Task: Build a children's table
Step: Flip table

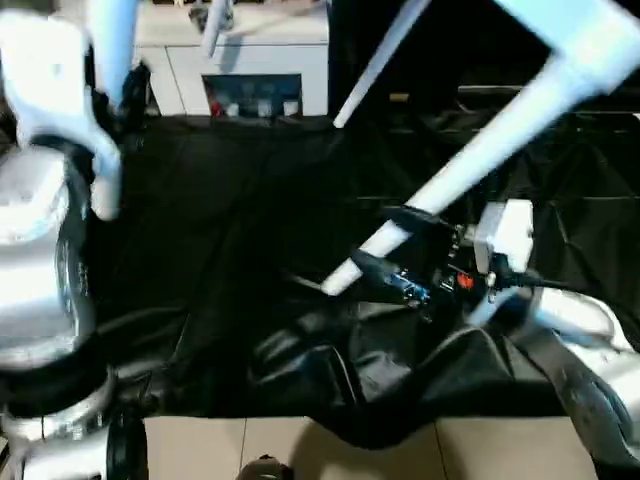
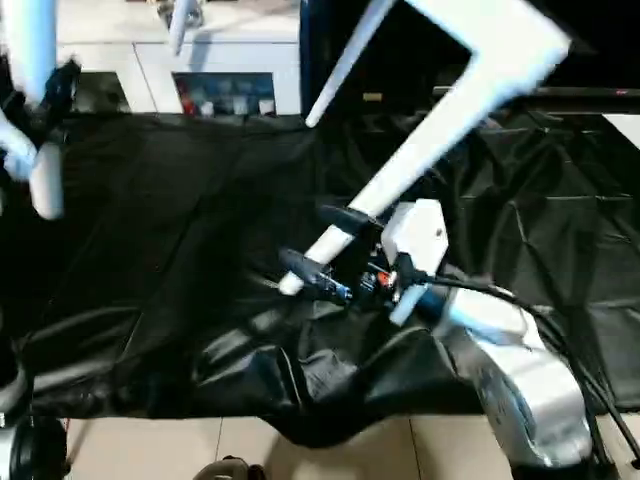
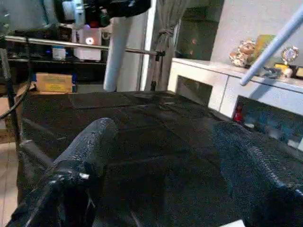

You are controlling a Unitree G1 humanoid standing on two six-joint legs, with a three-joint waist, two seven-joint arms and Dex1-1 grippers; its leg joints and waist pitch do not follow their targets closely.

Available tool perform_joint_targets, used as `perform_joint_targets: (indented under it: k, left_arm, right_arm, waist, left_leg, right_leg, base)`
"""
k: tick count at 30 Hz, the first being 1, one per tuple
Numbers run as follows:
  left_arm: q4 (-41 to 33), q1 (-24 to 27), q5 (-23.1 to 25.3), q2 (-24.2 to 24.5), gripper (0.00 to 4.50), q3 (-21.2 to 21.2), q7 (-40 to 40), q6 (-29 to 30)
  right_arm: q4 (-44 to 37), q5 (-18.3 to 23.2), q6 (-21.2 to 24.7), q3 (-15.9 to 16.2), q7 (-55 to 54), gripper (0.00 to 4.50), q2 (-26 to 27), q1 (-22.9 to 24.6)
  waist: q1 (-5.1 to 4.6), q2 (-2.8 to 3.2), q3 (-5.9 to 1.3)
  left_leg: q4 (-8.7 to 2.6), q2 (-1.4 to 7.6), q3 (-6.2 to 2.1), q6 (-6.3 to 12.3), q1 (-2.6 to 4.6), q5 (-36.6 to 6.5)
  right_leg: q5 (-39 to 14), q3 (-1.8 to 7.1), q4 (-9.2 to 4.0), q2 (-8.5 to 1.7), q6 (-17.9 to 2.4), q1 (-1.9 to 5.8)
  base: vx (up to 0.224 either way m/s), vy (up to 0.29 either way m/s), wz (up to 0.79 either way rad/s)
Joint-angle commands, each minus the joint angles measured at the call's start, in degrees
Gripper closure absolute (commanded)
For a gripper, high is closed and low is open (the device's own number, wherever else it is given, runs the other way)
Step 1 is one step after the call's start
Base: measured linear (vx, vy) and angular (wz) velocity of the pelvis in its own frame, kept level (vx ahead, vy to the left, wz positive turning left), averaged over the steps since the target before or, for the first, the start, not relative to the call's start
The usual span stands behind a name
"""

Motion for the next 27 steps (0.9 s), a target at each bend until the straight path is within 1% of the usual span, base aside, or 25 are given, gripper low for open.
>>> perform_joint_targets:
  k: [1, 2, 3, 4, 5, 7, 8, 9, 11, 12, 13, 15, 16, 18, 19, 20, 21, 22, 23, 24, 26, 27]
  left_arm:
    - [-1.7, 1.56, -2.22, -1.2, 2.57, 0.06, 0.51, -0.2]
    - [-2.22, 2.86, -2.36, -1.59, 2.6, 0.2, 0.78, -0.37]
    - [-2.45, 3.47, -2.41, -1.72, 2.62, 0.29, 0.88, -0.42]
    - [-2.73, 4.06, -2.46, -1.88, 2.65, 0.45, 0.88, -0.65]
    - [-3.1, 4.87, -2.51, -1.9, 2.67, 0.44, 0.64, -1.09]
    - [-3.46, 5.63, -2.6, -1.98, 2.74, 0.54, 0.45, -1.56]
    - [-3.88, 6.42, -3.02, -2.14, 2.76, 0.79, 0.46, -2.1]
    - [-4.24, 8.01, -3.24, -1.34, 2.77, 0.86, 0.21, -3.53]
    - [-4.27, 8.88, -3.36, -1.04, 2.78, 1.33, 0.35, -4.14]
    - [-4.33, 9.82, -3.66, -0.68, 2.8, 1.82, 0.47, -4.9]
    - [-4.33, 9.82, -3.66, -0.68, 2.8, 1.82, 0.47, -4.9]
    - [-4.32, 10.52, -3.75, -0.3, 2.8, 1.99, 0.44, -5.41]
    - [-4.36, 11.16, -4.11, -0.24, 2.8, 2.3, 0.3, -5.91]
    - [-4.33, 12.07, -4.17, -0.06, 2.8, 2.31, 0.06, -6.23]
    - [-3.98, 13.71, -5.13, -0.34, 2.8, 2.27, -0.49, -7.31]
    - [-3.56, 14.85, -6.3, -0.67, 2.8, 2.05, -1.35, -8.02]
    - [-3.55, 14.9, -6.35, -0.68, 2.8, 2.04, -1.38, -8.04]
    - [-3.31, 15.56, -7.18, -0.92, 2.8, 1.89, -1.97, -8.46]
    - [-2.68, 16.46, -7.88, -1.18, 2.8, 1.67, -2.47, -9.03]
    - [-1.56, 17.89, -8.56, -1.26, 2.8, 1.22, -3.31, -9.96]
    - [-0.16, 19.23, -7.83, -0.66, 2.8, 0.52, -3.63, -10.99]
    - [-0.16, 19.23, -7.83, -0.66, 2.8, 0.52, -3.63, -10.99]
  right_arm:
    - [-1.52, 0.93, 0.85, -2.05, -1.58, 0.62, 0.29, 1.01]
    - [-1.81, 1.19, 1.01, -2.86, -2.6, 0.55, 0.67, 1.78]
    - [-1.95, 1.41, 1.07, -3.38, -3.11, 0.52, 0.88, 2.16]
    - [-2.41, 3.0, 2.01, -4.12, -2.86, 0.42, 0.61, 2.65]
    - [-2.88, 3.74, 2.68, -4.94, -2.49, 0.29, -0.14, 3.21]
    - [-3.13, 4.37, 3.21, -5.66, -1.96, 0.09, -0.93, 3.68]
    - [-3.29, 4.61, 3.61, -6.44, -1.25, 0.04, -2.05, 4.25]
    - [-2.59, 3.84, 3.57, -8.23, -0.22, 0.01, -4.23, 5.2]
    - [-1.4, 3.13, 3.14, -10.03, 0.16, 0.0, -5.53, 5.69]
    - [-0.16, 2.37, 2.63, -11.82, 0.34, 0.0, -6.79, 6.07]
    - [-0.16, 2.37, 2.63, -11.82, 0.34, 0.0, -6.79, 6.07]
    - [0.66, 1.67, 2.26, -12.83, -0.15, 0.0, -7.35, 6.0]
    - [1.16, 1.03, 2.17, -13.28, -1.25, 0.0, -7.44, 5.7]
    - [1.84, 0.21, 1.82, -13.39, -2.47, 0.0, -7.22, 5.09]
    - [2.69, -0.31, 2.36, -12.5, -4.28, 0.0, -6.57, 4.07]
    - [3.15, -1.36, 2.72, -11.33, -5.37, 0.0, -5.93, 3.66]
    - [3.17, -1.4, 2.74, -11.29, -5.41, 0.0, -5.9, 3.64]
    - [3.34, -2.09, 3.0, -10.51, -5.96, 0.0, -5.51, 3.53]
    - [3.74, -3.05, 3.34, -9.4, -6.85, 0.0, -4.6, 3.28]
    - [4.74, -5.34, 4.04, -7.73, -9.2, 0.0, -3.13, 2.58]
    - [5.92, -6.12, 4.69, -6.63, -11.15, 0.0, -1.11, 1.6]
    - [5.92, -6.12, 4.69, -6.63, -11.15, 0.0, -1.11, 1.6]
  waist:
    - [-0.38, -0.38, -3.59]
    - [-0.44, -0.47, -3.54]
    - [-0.38, -0.55, -3.44]
    - [-0.43, -0.52, -3.32]
    - [-0.49, -0.63, -3.25]
    - [-0.42, -0.6, -3.09]
    - [-0.49, -0.68, -3.03]
    - [-0.41, -0.65, -2.91]
    - [-0.43, -0.71, -2.79]
    - [-0.42, -0.53, -2.74]
    - [-0.57, -0.73, -2.65]
    - [-0.65, -0.82, -2.65]
    - [-0.79, -0.67, -2.62]
    - [-0.84, -0.78, -2.61]
    - [-0.98, -0.88, -2.64]
    - [-1.03, -0.85, -2.62]
    - [-1.36, -1.05, -2.66]
    - [-1.42, -1.0, -2.69]
    - [-1.54, -1.0, -2.68]
    - [-1.61, -1.04, -2.7]
    - [-1.81, -1.01, -2.74]
    - [-1.81, -0.92, -2.82]
  left_leg:
    - [-4.18, 3.29, -1.63, 1.6, 1.88, -12.75]
    - [-4.18, 3.26, -1.59, 1.61, 1.82, -12.83]
    - [-4.27, 3.21, -1.52, 1.59, 1.89, -13.56]
    - [-4.34, 3.17, -1.52, 1.16, 2.03, -15.05]
    - [-4.44, 3.17, -1.57, 0.9, 2.07, -16.09]
    - [-4.57, 3.26, -1.63, 0.28, 2.24, -17.52]
    - [-4.65, 3.34, -1.69, 0.05, 2.2, -17.9]
    - [-4.78, 3.39, -1.75, -0.59, 2.33, -19.37]
    - [-4.89, 3.39, -1.75, -0.94, 2.34, -20.32]
    - [-4.85, 3.37, -1.76, -1.3, 2.56, -21.51]
    - [-4.95, 3.3, -1.87, -1.55, 2.44, -22.2]
    - [-4.94, 3.28, -1.9, -1.72, 2.54, -22.71]
    - [-4.96, 3.25, -1.94, -1.76, 2.43, -22.64]
    - [-4.97, 3.28, -1.97, -1.87, 2.52, -22.52]
    - [-5.0, 3.28, -1.99, -1.81, 2.45, -22.18]
    - [-5.0, 3.25, -1.99, -1.8, 2.41, -22.12]
    - [-4.99, 3.14, -1.87, -1.86, 2.22, -21.63]
    - [-4.9, 3.22, -1.78, -1.74, 2.42, -21.39]
    - [-4.86, 3.11, -1.69, -1.54, 2.35, -20.98]
    - [-4.9, 3.13, -1.64, -1.47, 2.34, -20.91]
    - [-4.93, 3.03, -1.67, -1.64, 2.23, -20.08]
    - [-4.86, 3.07, -1.6, -1.97, 2.49, -20.91]
  right_leg:
    - [-6.2, 2.07, -4.46, -3.35, -9.12, 1.54]
    - [-6.37, 2.06, -4.47, -3.36, -9.05, 1.6]
    - [-7.98, 2.08, -4.71, -3.45, -8.71, 1.53]
    - [-10.48, 2.11, -4.98, -3.43, -8.11, 1.41]
    - [-12.37, 2.15, -5.18, -3.48, -7.52, 1.47]
    - [-14.62, 2.23, -5.51, -3.51, -6.53, 1.32]
    - [-14.89, 2.26, -5.5, -3.49, -6.36, 1.32]
    - [-16.02, 2.24, -5.7, -3.53, -5.79, 1.3]
    - [-16.95, 2.29, -5.85, -3.58, -5.53, 1.26]
    - [-17.94, 2.32, -5.99, -3.59, -5.51, 1.02]
    - [-18.61, 2.22, -6.07, -3.61, -5.37, 1.18]
    - [-18.74, 2.22, -6.14, -3.62, -5.31, 1.05]
    - [-18.46, 2.2, -6.11, -3.58, -5.4, 1.1]
    - [-17.96, 2.18, -6.07, -3.55, -5.48, 1.05]
    - [-17.24, 2.16, -5.97, -3.53, -5.73, 1.14]
    - [-16.96, 2.16, -5.93, -3.57, -5.98, 1.13]
    - [-16.38, 2.12, -5.8, -3.52, -6.34, 1.22]
    - [-15.75, 2.21, -5.82, -3.45, -6.41, 1.08]
    - [-15.41, 2.23, -5.79, -3.45, -6.67, 1.08]
    - [-15.34, 2.25, -5.82, -3.41, -6.63, 1.09]
    - [-14.65, 2.2, -5.68, -3.28, -6.84, 1.07]
    - [-15.08, 2.24, -5.67, -3.24, -6.7, 0.91]
  base:
    - [0.0, 0.0, 0.0]
    - [0.0, 0.0, 0.0]
    - [0.0, 0.0, 0.0]
    - [0.0, 0.0, 0.0]
    - [0.0, 0.0, 0.0]
    - [0.0, 0.0, 0.0]
    - [0.0, 0.0, 0.0]
    - [0.0, 0.0, 0.0]
    - [0.0, 0.0, 0.0]
    - [0.0, 0.0, 0.0]
    - [0.0, 0.0, 0.0]
    - [0.0, 0.0, 0.0]
    - [0.0, 0.0, 0.0]
    - [0.0, 0.0, 0.0]
    - [0.0, 0.0, 0.0]
    - [0.0, 0.0, 0.0]
    - [0.0, 0.0, 0.0]
    - [0.0, 0.0, 0.0]
    - [0.0, 0.0, 0.0]
    - [0.0, 0.0, 0.0]
    - [0.0, 0.0, 0.0]
    - [0.0, 0.0, 0.0]
